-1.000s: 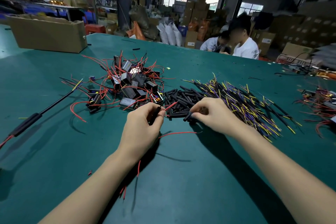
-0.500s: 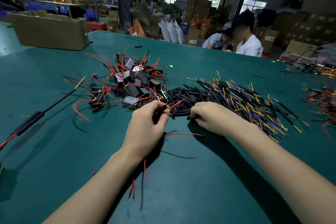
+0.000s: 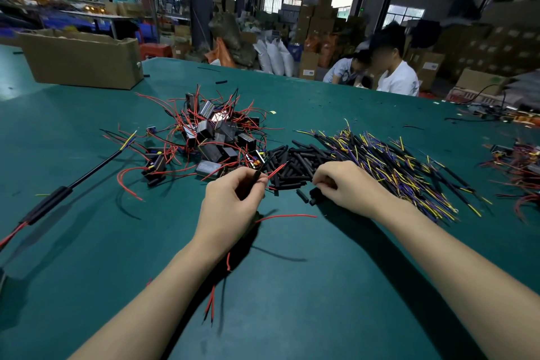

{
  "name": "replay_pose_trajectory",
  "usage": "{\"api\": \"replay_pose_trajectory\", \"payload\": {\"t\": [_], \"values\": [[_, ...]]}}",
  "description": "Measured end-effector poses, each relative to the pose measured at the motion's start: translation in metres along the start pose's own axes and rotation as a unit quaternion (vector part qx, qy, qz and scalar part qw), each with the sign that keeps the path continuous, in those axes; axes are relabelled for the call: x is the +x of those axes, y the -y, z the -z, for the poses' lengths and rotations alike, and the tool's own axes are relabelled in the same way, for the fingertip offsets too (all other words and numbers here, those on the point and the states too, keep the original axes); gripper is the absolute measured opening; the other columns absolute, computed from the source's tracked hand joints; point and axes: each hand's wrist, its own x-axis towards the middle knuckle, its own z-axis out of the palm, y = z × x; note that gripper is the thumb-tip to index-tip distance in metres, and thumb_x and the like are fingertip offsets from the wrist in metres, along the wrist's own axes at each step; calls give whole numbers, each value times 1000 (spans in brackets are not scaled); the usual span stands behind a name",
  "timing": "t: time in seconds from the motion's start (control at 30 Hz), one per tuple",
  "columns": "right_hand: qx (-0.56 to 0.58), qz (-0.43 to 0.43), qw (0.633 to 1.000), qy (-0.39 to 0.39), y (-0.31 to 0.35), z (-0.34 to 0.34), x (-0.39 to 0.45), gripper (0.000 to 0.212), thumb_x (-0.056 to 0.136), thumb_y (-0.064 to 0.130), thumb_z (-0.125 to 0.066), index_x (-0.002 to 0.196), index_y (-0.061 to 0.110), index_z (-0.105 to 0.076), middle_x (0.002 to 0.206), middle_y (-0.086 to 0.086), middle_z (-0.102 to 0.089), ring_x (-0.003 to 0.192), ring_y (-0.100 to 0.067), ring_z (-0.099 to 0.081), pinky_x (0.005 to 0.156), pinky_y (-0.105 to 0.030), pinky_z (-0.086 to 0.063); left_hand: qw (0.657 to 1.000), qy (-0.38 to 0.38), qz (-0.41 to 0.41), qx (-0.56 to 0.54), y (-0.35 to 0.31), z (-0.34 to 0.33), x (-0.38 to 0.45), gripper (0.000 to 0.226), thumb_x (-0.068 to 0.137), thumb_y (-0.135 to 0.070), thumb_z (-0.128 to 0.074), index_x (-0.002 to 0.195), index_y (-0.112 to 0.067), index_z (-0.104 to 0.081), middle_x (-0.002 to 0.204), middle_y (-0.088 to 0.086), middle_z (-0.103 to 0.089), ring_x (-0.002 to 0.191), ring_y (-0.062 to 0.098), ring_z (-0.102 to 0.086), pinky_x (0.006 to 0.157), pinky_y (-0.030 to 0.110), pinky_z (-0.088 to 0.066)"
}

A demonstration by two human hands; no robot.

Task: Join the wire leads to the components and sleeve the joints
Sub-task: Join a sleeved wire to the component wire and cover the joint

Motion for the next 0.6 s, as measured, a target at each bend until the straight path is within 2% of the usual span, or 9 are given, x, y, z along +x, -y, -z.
{"api": "replay_pose_trajectory", "payload": {"t": [0.13, 0.27, 0.37, 0.43, 0.6], "values": [[32, -6, 999, -36, -10, 9, -4, 13, 82, 0, -63, 88, 8, -71, 85, -2, -63, 75, -16, -56, 75, -30, -47, 1000, 1, -1, 21, -1, 0, 0, 16, 84, -32, -62, 78, -18, -66, 67, 3, -66, 73, 29, -62, 73, 49, -52], [-13, 11, 999, 35, -10, 17, -5, 11, 85, 17, -66, 94, 19, -73, 97, 2, -62, 94, -16, -59, 85, -33, -47, 1000, 5, 0, 28, -2, -1, -1, 23, 80, -40, -56, 78, -18, -65, 72, 8, -67, 73, 30, -63, 75, 50, -52], [-63, 32, 995, 70, 1, 11, -2, 17, 89, 25, -60, 102, 25, -71, 103, 5, -60, 104, -13, -54, 81, -28, -44, 999, 8, -4, 37, -3, 0, -1, 24, 80, -41, -56, 78, -19, -66, 71, 9, -67, 72, 30, -63, 74, 50, -52], [-96, 36, 991, 84, 7, 7, 3, 20, 91, 24, -55, 105, 24, -69, 107, 5, -60, 109, -14, -52, 78, -28, -41, 999, 7, -8, 39, -3, 0, -1, 25, 80, -39, -56, 78, -17, -66, 70, 9, -66, 72, 31, -62, 73, 49, -52], [-163, 46, 976, 137, 15, 8, 19, 20, 89, 17, -52, 103, 20, -66, 112, 0, -61, 110, -22, -55, 80, -34, -46, 999, 10, -10, 50, -4, -1, -3, 24, 79, -40, -56, 78, -18, -67, 69, 6, -67, 71, 28, -62, 72, 47, -53]]}}
